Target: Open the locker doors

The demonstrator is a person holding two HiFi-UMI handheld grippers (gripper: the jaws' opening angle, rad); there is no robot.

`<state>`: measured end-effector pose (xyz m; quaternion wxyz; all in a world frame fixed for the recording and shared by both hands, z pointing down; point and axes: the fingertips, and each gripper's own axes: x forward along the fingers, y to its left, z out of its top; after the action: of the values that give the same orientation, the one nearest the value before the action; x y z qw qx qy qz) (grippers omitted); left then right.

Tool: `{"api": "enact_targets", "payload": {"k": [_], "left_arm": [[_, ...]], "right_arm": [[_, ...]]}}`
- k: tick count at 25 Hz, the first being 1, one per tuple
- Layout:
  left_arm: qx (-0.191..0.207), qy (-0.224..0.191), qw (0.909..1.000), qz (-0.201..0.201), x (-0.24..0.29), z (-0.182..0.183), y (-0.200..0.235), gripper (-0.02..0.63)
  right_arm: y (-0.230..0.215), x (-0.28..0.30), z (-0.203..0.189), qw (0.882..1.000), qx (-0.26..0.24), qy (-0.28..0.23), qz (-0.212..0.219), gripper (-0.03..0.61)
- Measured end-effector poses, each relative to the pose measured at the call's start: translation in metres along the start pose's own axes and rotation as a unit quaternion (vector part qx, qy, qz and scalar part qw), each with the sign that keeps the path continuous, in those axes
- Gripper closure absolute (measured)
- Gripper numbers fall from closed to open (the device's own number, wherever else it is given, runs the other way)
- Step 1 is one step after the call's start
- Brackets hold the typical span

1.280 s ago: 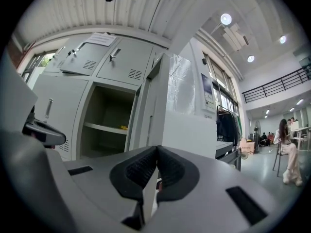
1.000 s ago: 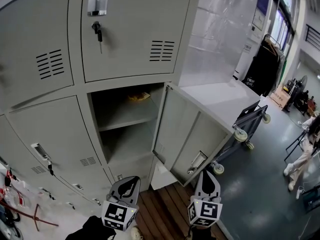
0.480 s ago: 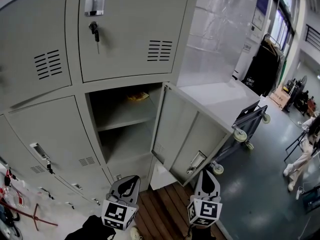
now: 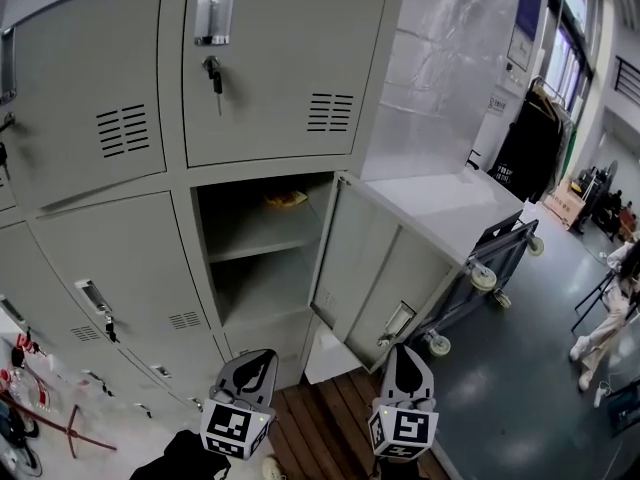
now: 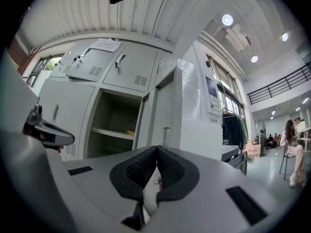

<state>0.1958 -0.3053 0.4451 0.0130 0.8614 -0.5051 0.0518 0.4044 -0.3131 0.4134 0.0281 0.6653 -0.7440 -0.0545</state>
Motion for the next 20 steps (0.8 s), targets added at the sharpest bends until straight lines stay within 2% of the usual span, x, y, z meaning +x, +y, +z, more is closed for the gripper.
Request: {"api": "enact_targets", "payload": {"k": [11,15,20], "left_arm": [[0.006,-0.011,0.9981,0.061,-0.069,0.01,0.031,0.589],[0.004,-0.004,0.9958,0.091,-0.1,0.007,0.048,0.589],[0.008,-0.017,0.9905,0.136,-0.141,0.007,0.072,0.589]], "right_arm": [[0.088,-0.02,0.007,0.996,0.011,-0.006,0.086,0.563],[0.126,-0.027,0.009,0.992,0.013,-0.007,0.126,0.563],[0.175,-0.04,0.012,0.985,0.016,-0.01,0.172,0.562]]}}
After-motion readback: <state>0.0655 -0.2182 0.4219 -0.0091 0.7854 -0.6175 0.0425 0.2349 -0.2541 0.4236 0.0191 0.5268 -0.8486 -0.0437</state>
